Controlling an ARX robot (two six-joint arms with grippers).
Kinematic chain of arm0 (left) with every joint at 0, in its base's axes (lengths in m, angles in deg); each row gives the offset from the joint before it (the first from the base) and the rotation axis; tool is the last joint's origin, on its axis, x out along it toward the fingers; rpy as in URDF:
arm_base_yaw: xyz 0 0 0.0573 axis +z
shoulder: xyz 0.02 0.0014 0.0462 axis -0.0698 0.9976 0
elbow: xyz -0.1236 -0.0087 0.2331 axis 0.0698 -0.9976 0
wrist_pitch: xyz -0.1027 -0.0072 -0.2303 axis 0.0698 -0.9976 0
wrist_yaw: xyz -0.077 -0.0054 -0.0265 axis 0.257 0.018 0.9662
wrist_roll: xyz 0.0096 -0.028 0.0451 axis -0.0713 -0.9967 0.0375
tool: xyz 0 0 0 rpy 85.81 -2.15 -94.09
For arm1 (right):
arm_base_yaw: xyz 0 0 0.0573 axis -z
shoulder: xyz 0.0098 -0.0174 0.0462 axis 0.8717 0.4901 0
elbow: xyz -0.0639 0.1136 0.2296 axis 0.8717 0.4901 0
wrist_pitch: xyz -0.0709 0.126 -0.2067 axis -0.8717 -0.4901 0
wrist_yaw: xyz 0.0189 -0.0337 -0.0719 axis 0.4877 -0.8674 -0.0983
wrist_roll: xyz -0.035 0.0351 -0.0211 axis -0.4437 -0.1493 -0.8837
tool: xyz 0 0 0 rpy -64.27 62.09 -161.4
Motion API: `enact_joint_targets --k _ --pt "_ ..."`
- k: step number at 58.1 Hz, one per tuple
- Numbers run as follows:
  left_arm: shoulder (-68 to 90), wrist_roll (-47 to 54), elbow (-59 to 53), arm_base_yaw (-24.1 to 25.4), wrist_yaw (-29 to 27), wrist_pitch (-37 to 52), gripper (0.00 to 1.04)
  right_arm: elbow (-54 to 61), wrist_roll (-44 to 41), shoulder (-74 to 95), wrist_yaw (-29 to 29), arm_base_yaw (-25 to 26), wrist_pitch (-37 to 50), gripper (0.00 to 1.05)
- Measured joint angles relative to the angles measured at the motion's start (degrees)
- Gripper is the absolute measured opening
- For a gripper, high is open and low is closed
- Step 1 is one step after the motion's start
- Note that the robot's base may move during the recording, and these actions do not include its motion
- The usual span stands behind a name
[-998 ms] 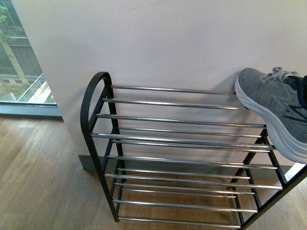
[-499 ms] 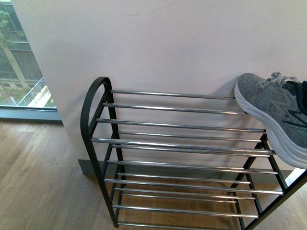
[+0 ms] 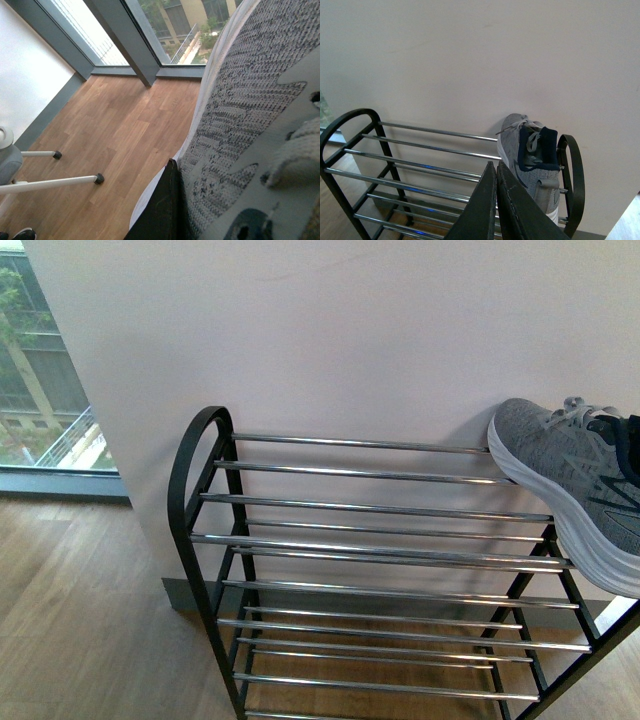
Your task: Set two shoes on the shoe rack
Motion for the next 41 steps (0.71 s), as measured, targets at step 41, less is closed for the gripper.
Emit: enact_joint_targets --k 41 --pt "0.0 0.0 0.0 0.0 0.0 0.0 0.02 0.0 0.0 -13.9 0.0 0.0 -15.0 0.02"
